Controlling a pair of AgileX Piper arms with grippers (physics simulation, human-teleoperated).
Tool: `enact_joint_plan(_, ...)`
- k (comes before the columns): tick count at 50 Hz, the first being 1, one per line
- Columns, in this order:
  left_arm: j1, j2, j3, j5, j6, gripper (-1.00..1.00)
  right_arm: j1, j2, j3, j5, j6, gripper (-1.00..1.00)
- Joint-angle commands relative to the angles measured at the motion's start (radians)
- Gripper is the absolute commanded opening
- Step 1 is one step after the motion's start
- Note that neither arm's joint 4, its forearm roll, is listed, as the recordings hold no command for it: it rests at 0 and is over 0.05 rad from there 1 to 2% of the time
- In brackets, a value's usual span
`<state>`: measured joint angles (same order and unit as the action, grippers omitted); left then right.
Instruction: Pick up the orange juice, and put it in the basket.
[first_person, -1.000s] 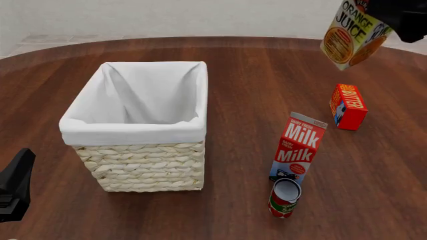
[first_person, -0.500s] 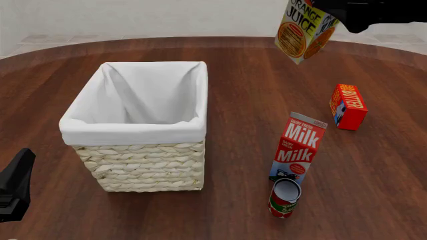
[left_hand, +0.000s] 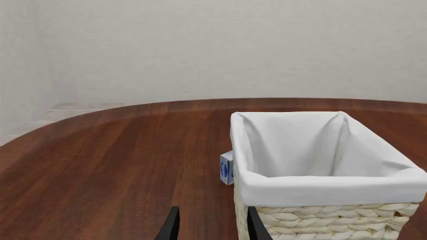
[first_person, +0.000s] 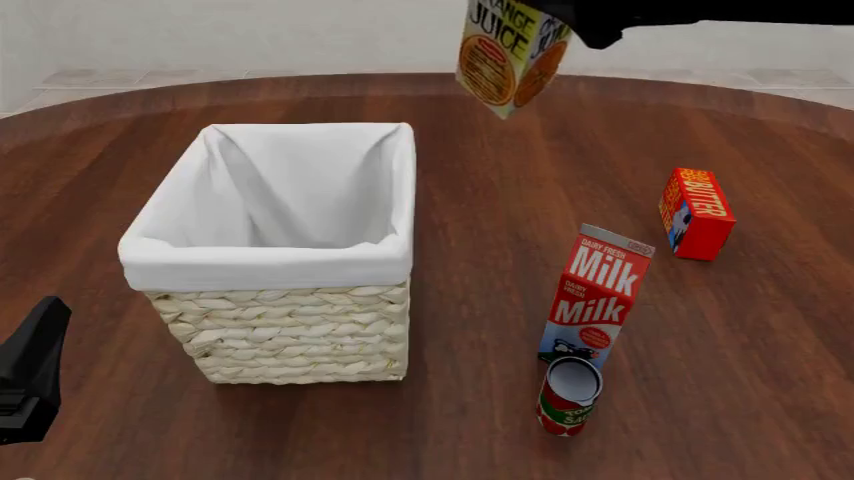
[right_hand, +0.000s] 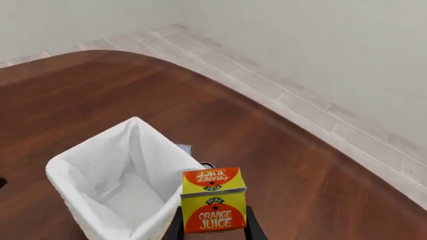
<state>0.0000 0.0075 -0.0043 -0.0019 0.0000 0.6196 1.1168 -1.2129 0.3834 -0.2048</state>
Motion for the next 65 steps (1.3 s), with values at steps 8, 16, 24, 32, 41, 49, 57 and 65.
enact_joint_plan(8,0.0,0.0,0.0,0.0,0.0,1.0,0.102,0.1,-0.043,-0.049,0.027,-1.0)
enact_joint_plan(16,0.0,0.0,0.0,0.0,0.0,1.0,0.134,0.147,-0.064,-0.064,0.029,-1.0)
enact_joint_plan(24,0.0,0.0,0.0,0.0,0.0,1.0,0.191,0.218,-0.118,-0.073,0.028,-1.0)
enact_joint_plan(32,0.0,0.0,0.0,0.0,0.0,1.0,0.232,0.261,-0.149,-0.079,0.025,-1.0)
enact_joint_plan(41,0.0,0.0,0.0,0.0,0.0,1.0,0.26,0.3,-0.153,-0.096,0.03,-1.0)
enact_joint_plan(49,0.0,0.0,0.0,0.0,0.0,1.0,0.272,0.357,-0.14,-0.125,0.043,-1.0)
enact_joint_plan(57,0.0,0.0,0.0,0.0,0.0,1.0,0.283,0.412,-0.131,-0.152,0.052,-1.0)
enact_joint_plan(65,0.0,0.0,0.0,0.0,0.0,1.0,0.275,0.454,-0.141,-0.172,0.06,-1.0)
